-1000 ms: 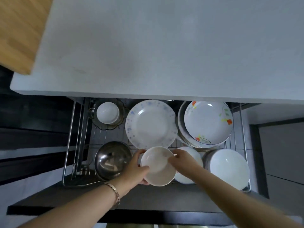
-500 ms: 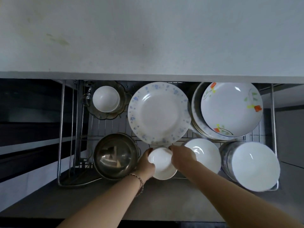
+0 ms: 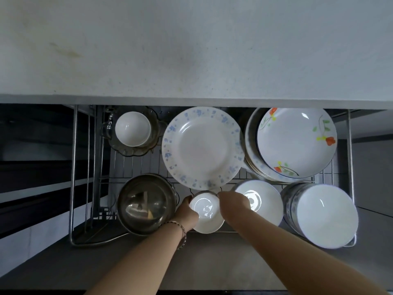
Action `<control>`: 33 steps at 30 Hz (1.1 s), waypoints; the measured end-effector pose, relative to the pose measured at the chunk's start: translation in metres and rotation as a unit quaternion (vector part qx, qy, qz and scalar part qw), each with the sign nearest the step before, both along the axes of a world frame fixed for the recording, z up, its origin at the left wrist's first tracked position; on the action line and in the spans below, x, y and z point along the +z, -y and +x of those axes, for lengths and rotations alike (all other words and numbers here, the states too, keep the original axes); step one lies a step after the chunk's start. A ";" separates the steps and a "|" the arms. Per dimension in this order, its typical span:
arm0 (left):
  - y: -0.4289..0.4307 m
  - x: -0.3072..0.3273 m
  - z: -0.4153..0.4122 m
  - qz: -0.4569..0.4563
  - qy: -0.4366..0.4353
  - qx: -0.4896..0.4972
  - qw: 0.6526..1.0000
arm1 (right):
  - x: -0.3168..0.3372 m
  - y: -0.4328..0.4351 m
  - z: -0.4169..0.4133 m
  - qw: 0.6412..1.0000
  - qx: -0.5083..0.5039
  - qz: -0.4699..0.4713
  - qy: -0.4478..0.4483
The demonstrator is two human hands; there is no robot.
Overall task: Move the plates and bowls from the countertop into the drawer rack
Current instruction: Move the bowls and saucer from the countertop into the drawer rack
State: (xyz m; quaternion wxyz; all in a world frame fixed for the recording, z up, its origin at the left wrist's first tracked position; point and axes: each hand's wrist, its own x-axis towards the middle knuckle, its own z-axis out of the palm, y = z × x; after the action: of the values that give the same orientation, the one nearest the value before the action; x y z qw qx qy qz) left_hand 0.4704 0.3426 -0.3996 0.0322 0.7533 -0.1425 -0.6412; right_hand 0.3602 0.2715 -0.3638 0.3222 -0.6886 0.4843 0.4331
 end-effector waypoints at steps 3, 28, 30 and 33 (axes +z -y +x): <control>0.002 -0.002 0.001 0.024 0.013 -0.012 1.000 | 0.005 0.000 -0.001 1.000 0.023 -0.008 0.005; 0.202 0.286 0.095 -0.323 0.172 -0.040 0.930 | 0.239 0.195 0.028 0.900 -0.269 -0.091 0.330; 0.235 0.298 0.114 -0.335 0.182 -0.033 0.924 | 0.255 0.234 0.049 0.863 -0.354 -0.091 0.347; 0.283 0.298 0.142 -0.348 0.202 -0.037 0.915 | 0.270 0.295 0.082 0.771 -0.509 -0.081 0.374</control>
State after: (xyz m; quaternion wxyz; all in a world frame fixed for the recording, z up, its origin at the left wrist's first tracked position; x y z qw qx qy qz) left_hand 0.6121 0.0598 -0.1015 0.2393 0.8020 -0.3879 -0.3861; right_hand 0.4422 -0.0239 -0.0934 0.5945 -0.4729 0.6379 -0.1266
